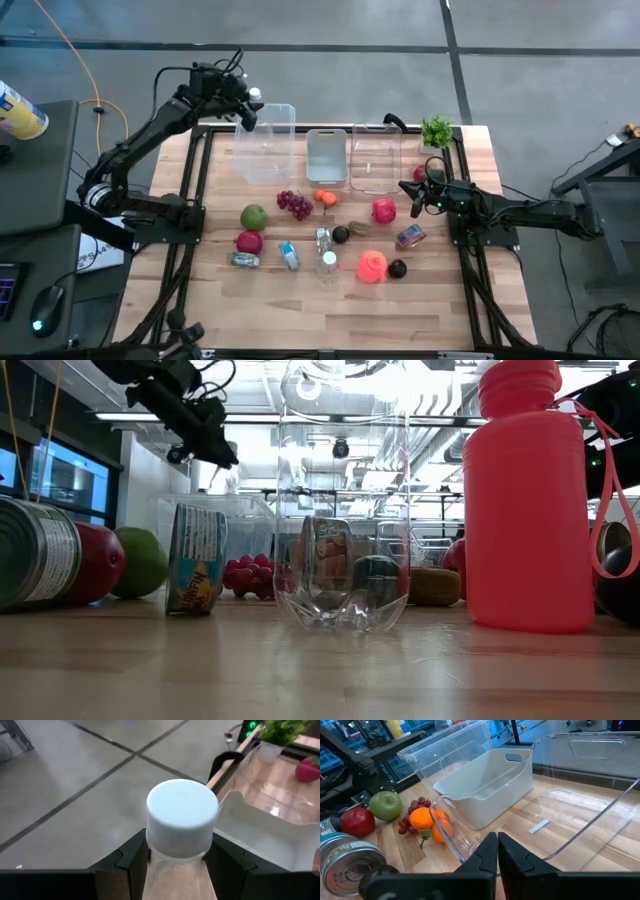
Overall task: Pick & Place Food Item
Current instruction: Put the white bottle into the white bin
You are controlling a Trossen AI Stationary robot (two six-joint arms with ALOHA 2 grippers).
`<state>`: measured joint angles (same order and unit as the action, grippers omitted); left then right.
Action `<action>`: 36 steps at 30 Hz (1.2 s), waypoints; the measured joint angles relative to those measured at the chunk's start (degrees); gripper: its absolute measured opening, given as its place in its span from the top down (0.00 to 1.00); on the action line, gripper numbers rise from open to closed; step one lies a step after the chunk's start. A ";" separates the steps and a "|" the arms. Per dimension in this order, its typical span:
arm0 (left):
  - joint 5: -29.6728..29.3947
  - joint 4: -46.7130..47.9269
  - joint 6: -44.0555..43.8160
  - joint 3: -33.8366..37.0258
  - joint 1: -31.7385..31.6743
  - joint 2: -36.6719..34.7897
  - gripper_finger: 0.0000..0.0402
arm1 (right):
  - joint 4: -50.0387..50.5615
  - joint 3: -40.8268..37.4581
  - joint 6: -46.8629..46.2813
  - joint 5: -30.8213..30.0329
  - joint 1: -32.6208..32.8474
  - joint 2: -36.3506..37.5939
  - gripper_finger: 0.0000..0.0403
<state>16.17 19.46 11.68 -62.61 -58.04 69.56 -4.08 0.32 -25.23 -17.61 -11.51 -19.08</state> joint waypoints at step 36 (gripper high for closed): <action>-6.50 -5.11 -4.00 3.56 0.02 -0.61 0.31 | 0.00 0.01 0.00 -0.02 0.00 -0.01 0.99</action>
<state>9.68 14.35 7.67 -59.05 -58.02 68.95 -4.08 0.34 -25.23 -17.63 -11.51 -19.09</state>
